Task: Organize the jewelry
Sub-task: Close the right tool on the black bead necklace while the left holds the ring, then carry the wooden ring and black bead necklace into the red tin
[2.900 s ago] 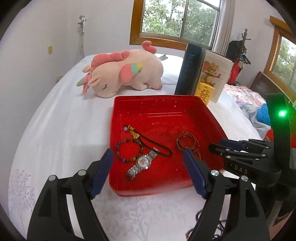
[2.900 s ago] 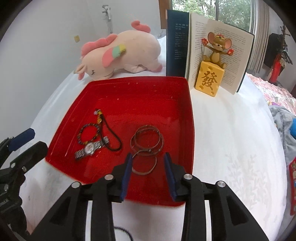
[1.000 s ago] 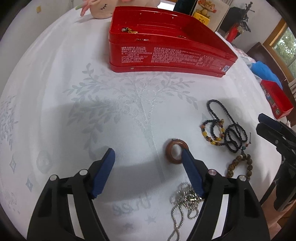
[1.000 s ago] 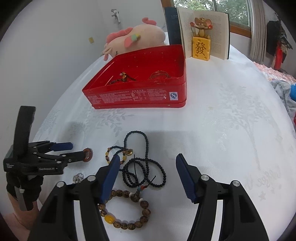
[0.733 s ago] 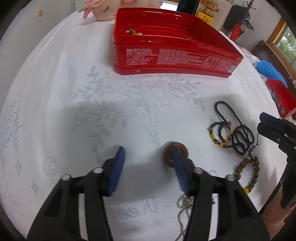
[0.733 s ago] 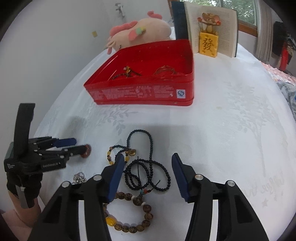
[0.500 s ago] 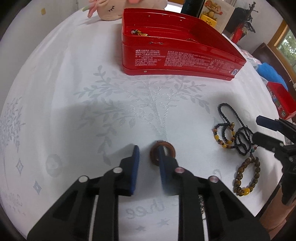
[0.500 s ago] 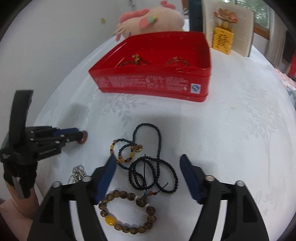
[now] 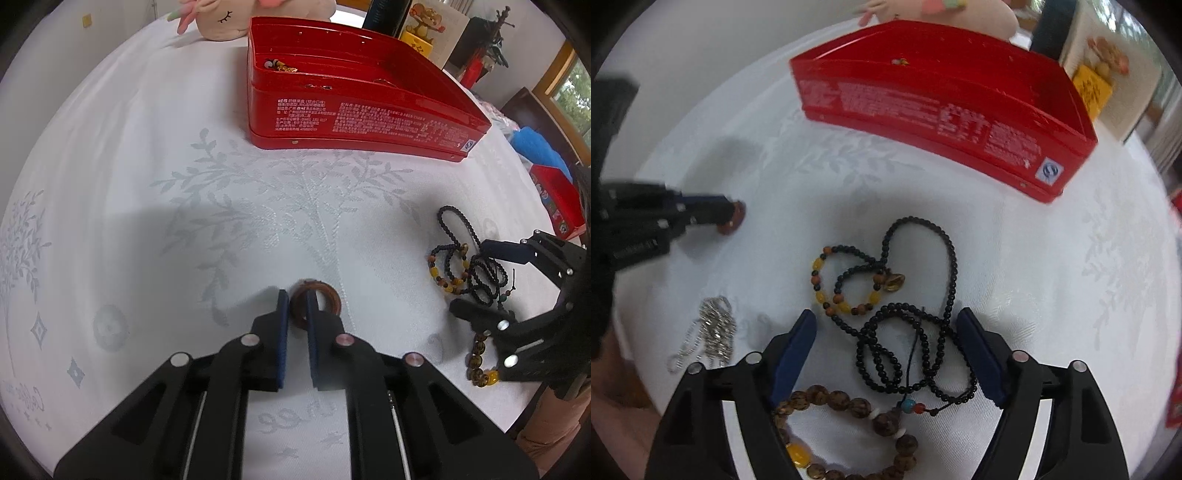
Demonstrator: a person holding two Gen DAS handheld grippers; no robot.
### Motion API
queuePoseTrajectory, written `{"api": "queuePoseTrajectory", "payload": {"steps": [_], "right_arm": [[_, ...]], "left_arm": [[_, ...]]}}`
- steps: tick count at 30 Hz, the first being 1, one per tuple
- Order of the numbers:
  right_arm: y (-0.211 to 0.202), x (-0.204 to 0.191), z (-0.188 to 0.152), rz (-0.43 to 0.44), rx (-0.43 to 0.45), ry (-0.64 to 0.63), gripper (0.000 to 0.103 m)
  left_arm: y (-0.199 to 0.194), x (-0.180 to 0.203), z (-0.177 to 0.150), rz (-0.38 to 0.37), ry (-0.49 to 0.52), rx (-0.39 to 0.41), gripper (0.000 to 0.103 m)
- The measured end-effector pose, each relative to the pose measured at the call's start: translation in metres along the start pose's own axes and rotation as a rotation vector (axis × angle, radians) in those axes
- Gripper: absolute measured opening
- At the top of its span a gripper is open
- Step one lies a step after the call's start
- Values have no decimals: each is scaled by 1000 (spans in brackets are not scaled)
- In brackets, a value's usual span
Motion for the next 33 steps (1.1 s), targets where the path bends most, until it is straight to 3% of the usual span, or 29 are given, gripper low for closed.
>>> {"api": "queuePoseTrajectory", "payload": {"steps": [1,3,6,12,19,24,33], "right_arm": [[-1,-2,-1,-1,5,-12,70],[-3,-5,-3,14,7,-23,49],[-5,-4,-3,29,4,-18,28],[-8,5,-3,100,12,27,10],[-17,22,7,273,20,145,10],[-42,32,11,400,73,207,10],[-88,47,15,473,180,240,10]], "left_arm": [[0,0,0,-1,0,1,8],[0,0,0,-1,-1,2,8],[2,3,2,0,-1,4,8],[2,3,3,-11,-13,12,8],[-4,4,4,-25,-13,35,6],[-13,3,8,-35,-16,60,5],[-33,1,14,-52,-26,114,5]]}}
Point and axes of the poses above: each gripper's, at about its wrist camera, not at the fingertips, and y roughly the way its jaws point, x to its right, z to its top, the point moved 3 cm from there along y, roughly the way its jaws point, and after that the axes turned 11 degrees about y, right-handed, at the moved point
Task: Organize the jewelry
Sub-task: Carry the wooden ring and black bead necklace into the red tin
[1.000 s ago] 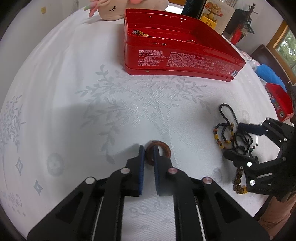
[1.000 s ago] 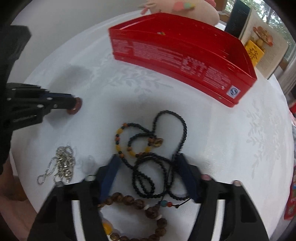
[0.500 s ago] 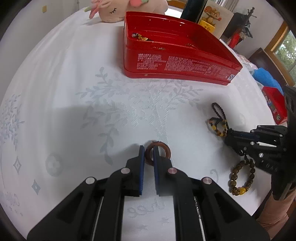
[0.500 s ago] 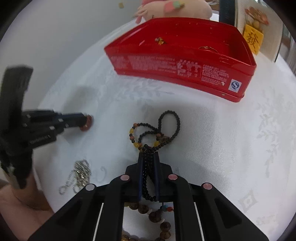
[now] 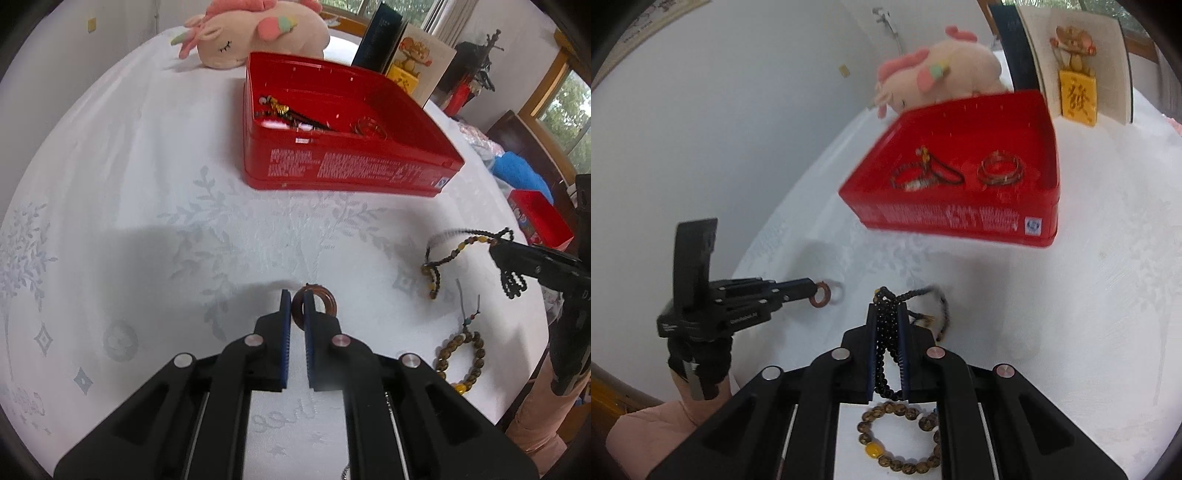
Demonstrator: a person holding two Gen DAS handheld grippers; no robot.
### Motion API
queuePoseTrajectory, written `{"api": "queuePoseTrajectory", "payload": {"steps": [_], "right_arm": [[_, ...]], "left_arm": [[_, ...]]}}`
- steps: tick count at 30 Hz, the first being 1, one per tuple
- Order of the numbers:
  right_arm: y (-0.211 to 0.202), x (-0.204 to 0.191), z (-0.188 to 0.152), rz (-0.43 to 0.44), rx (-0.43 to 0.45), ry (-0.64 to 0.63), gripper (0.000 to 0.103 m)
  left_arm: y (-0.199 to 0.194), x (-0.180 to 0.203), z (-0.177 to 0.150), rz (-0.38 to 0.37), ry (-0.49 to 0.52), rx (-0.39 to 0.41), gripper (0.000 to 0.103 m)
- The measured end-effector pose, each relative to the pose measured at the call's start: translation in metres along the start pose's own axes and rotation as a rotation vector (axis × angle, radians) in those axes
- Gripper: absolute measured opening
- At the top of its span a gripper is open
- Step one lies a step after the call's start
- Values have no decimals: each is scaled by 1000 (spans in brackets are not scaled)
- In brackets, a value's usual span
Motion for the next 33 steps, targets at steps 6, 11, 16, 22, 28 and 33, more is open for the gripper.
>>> {"api": "queuePoseTrajectory", "payload": {"steps": [6,11,16,22,28,33], "right_arm": [[-24,-16,15,24,59,-31,10],[-45,-32,33,25,111,-60,10],[-62,-45,56,11,166,-86,10],[-66,-53,91,-34,222,-89,10],[-49,-46,121,-91,244,-69,10],[-27,-27,141,-123,239,-31,10]], "left_arm": [[-20,5,9,2,8,51,5],[-39,13,29,8,32,92,5],[-56,19,58,16,54,138,5],[-63,23,96,37,69,171,5],[-46,17,129,49,52,169,5],[-22,12,145,44,37,146,5]]}}
Point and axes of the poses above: each gripper's, at about its wrist camera, not at the fingertips, and y roughly the way its jaws point, x to its right, z to its top, the point moved 3 cm from there along y, roughly the way its jaws point, and after that the axes turned 11 degrees about y, right-handed, at the moved point
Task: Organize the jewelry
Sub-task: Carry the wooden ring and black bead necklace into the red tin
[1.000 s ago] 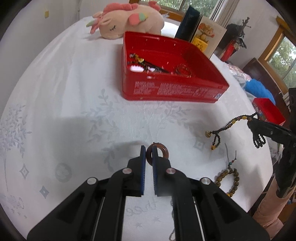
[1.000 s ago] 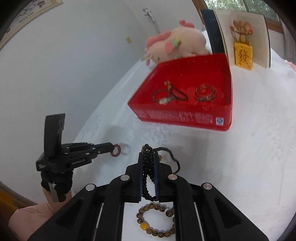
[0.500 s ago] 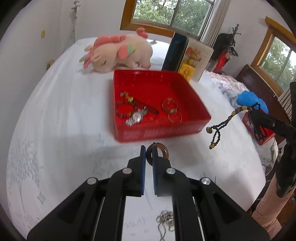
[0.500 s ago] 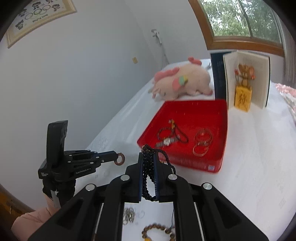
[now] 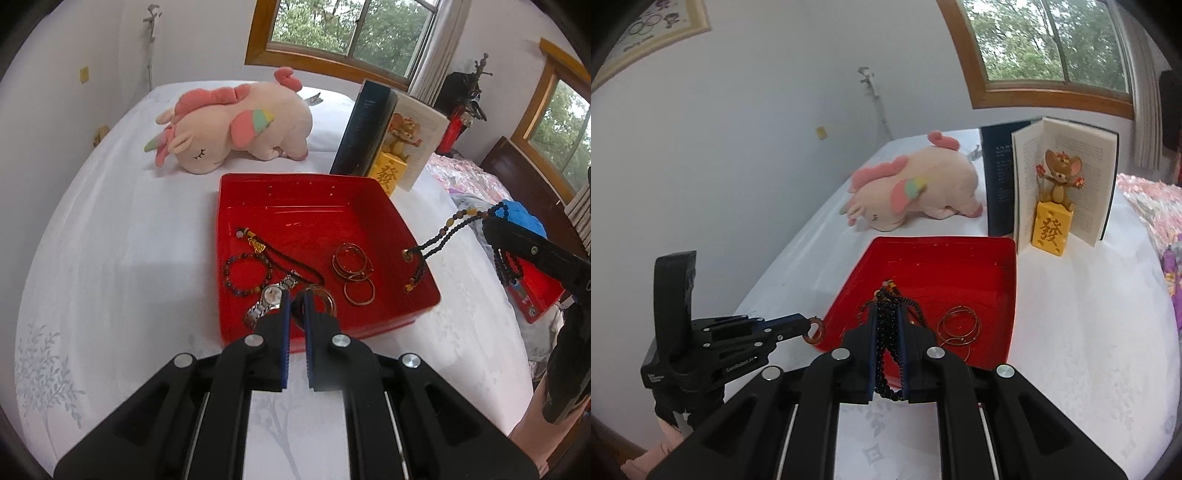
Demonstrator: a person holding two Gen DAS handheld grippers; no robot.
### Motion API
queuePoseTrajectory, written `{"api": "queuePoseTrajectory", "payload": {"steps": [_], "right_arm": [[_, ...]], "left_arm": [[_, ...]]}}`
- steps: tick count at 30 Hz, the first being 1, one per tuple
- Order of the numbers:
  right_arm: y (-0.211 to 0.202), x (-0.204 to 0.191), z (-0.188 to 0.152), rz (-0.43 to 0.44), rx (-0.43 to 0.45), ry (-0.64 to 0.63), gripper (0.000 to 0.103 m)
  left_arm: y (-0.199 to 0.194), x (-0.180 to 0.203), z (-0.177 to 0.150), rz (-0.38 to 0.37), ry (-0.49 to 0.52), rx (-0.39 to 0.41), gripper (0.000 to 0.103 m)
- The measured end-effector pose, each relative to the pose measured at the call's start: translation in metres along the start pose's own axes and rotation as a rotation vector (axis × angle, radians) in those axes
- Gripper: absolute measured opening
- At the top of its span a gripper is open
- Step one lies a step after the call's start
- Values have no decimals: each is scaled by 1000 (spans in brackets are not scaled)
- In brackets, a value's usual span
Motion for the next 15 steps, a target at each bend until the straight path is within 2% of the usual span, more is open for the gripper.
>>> {"api": "queuePoseTrajectory", "payload": {"steps": [15], "right_arm": [[69,37,16,-97,-33,43,10]], "left_arm": [[74,-18,23,23,-24,-71,5]]}}
Point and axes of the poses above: each gripper's, at about its wrist camera, not at the fingertips, and y roughly the way its jaws point, x to its right, z to its top, the point moved 3 cm from there along y, roughly the way its jaws point, and after that the axes turned 11 degrees about y, right-handed, at the moved point
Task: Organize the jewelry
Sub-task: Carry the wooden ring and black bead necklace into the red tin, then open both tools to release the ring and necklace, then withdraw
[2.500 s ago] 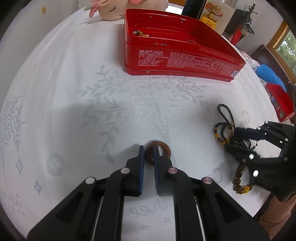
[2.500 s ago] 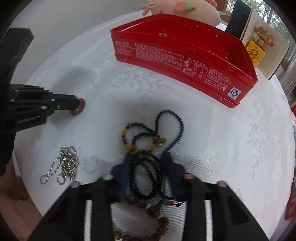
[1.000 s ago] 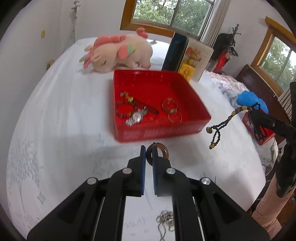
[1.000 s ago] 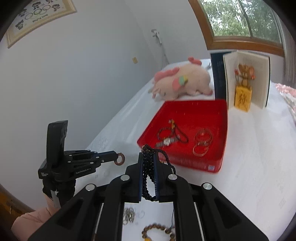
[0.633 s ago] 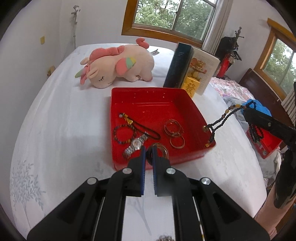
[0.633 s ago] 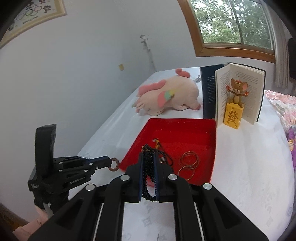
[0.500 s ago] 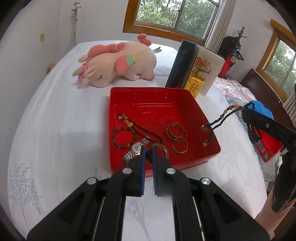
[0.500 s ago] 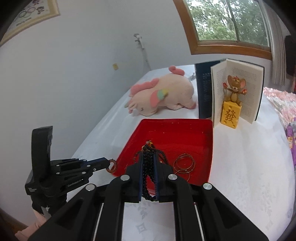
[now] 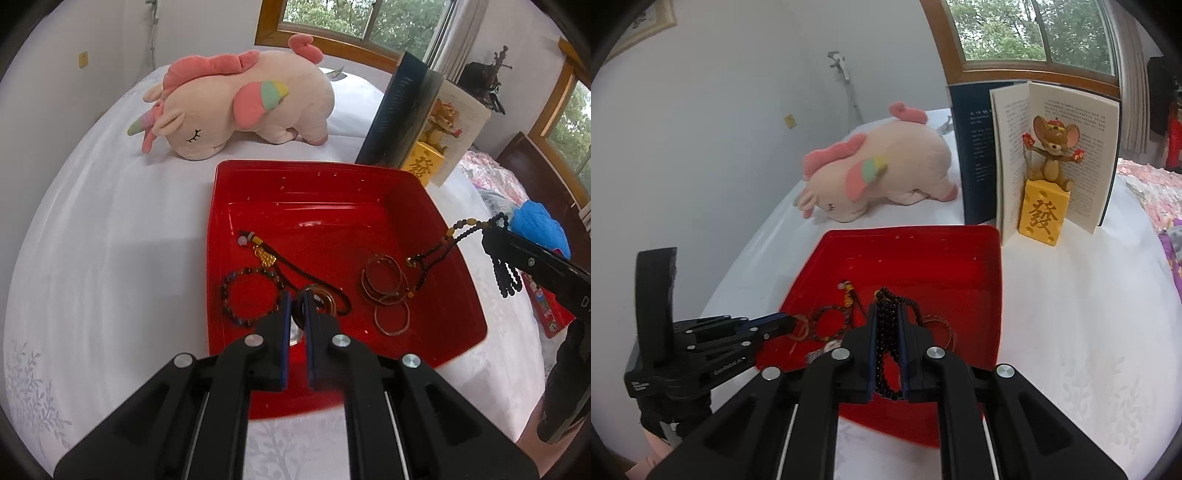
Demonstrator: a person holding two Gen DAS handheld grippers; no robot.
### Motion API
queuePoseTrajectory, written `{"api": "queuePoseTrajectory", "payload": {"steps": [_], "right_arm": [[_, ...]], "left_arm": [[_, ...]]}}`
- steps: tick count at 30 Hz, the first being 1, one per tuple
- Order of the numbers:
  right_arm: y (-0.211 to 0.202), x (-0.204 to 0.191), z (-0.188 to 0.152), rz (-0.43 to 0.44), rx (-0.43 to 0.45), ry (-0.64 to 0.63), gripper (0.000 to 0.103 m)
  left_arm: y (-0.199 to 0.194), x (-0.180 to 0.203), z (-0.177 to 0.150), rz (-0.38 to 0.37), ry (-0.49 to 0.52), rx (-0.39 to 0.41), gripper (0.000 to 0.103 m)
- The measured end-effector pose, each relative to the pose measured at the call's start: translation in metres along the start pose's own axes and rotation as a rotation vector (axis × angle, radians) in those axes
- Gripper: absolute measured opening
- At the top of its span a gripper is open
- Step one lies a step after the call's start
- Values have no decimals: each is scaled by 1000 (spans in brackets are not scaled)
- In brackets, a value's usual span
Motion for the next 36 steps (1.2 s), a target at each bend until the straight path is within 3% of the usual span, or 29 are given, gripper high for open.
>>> {"api": "queuePoseTrajectory", "payload": {"steps": [21,24,25,28,36], "right_arm": [[79,22,5,-109,-99,2,10],[79,23,6,-113,-100,15,16],[79,24,6,-124,-81,20,16],[76,25,6,-116,-81,27,16],[66,22,4,-100,-74,36,17]], "left_arm": [[76,-6,28,-6,-7,-97,7],[77,-7,26,1,-6,-104,16],[77,-8,26,0,-9,-102,25],[72,-5,26,15,7,-89,28],[47,1,22,21,12,-38,47]]}}
Point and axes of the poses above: each gripper's, at about its wrist camera, not at the fingertips, and y roughly the way its jaws point, x to its right, z to its top, the point moved 3 cm from there along y, roughly the way its jaws point, and after that the axes turned 11 degrees about y, right-handed, at the moved point
